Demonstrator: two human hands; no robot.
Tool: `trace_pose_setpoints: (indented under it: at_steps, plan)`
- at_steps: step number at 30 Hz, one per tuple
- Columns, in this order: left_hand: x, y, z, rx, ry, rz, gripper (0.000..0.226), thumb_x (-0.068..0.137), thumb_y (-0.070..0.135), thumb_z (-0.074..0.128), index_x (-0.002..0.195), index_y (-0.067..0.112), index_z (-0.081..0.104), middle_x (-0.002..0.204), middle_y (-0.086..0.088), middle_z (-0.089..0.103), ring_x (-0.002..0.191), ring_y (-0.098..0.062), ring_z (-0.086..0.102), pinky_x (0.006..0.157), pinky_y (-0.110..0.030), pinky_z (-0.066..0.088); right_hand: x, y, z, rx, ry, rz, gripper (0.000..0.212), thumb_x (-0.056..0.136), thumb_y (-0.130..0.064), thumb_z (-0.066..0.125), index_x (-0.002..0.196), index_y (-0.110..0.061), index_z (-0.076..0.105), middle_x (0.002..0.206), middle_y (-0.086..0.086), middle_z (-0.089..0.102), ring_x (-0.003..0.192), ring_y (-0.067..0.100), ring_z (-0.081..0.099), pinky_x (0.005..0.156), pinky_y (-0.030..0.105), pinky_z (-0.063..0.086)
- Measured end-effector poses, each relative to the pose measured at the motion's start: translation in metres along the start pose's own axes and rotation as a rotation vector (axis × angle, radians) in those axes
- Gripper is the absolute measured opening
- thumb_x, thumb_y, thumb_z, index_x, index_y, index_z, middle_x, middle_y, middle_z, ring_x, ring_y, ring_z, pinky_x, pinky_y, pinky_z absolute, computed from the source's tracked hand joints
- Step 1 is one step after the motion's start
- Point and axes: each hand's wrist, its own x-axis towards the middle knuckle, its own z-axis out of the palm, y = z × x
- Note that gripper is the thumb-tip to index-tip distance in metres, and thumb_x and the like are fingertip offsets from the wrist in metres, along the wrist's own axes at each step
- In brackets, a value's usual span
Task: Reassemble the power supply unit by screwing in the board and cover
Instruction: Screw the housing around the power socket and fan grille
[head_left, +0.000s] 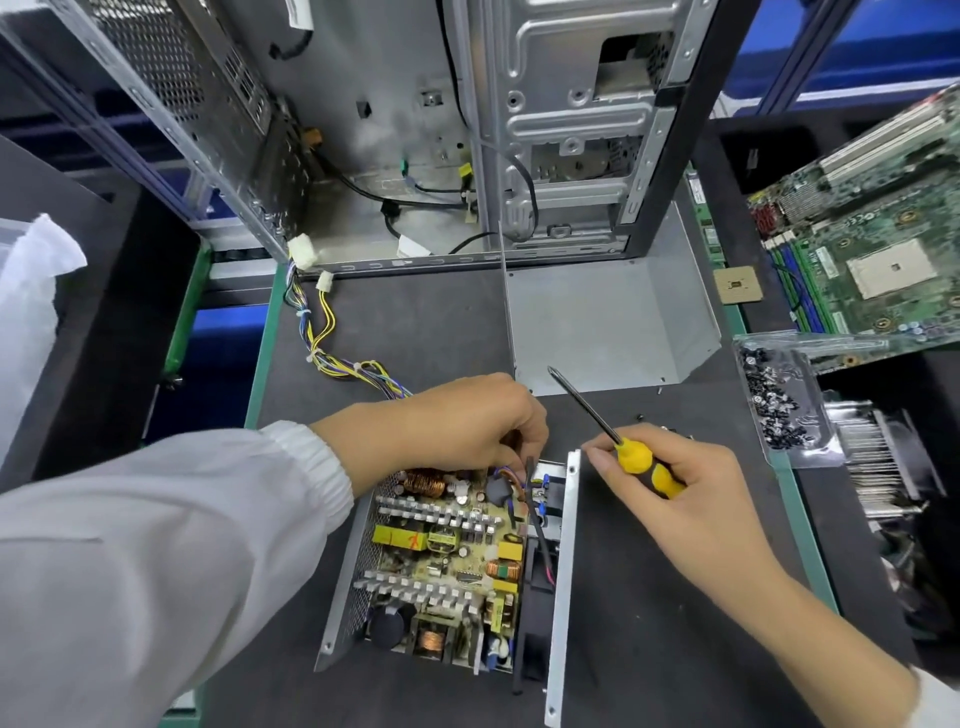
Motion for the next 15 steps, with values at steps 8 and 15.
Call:
trace_pose_setpoints:
  at_steps: [8,15]
  plan:
    - [0.000,-0.002,0.001,-0.052,0.051,-0.039,0.009,0.079,0.012,0.078,0.075,0.015,0.070,0.073,0.017,0.058,0.073,-0.007,0.056,0.071,-0.034,0.047,0.037,-0.033,-0.004,-0.341,-0.191,-0.090,0.020,0.078,-0.048,0.066,0.063,-0.035,0.063,0.067,-0.007,0.057,0.066,0.011,0.054,0.058,0.026,0.040]
    - [-0.061,-0.004,-0.005,0.120,0.124,-0.154,0.029,0.101,0.028,0.049,0.126,0.034,0.061,0.129,0.018,0.058,0.127,0.000,0.045,0.121,-0.040,0.003,0.090,-0.062,0.027,-0.823,-0.640,0.106,0.040,0.069,-0.051,0.076,0.071,-0.017,0.055,0.067,-0.004,0.052,0.068,0.017,0.052,0.052,0.029,0.037]
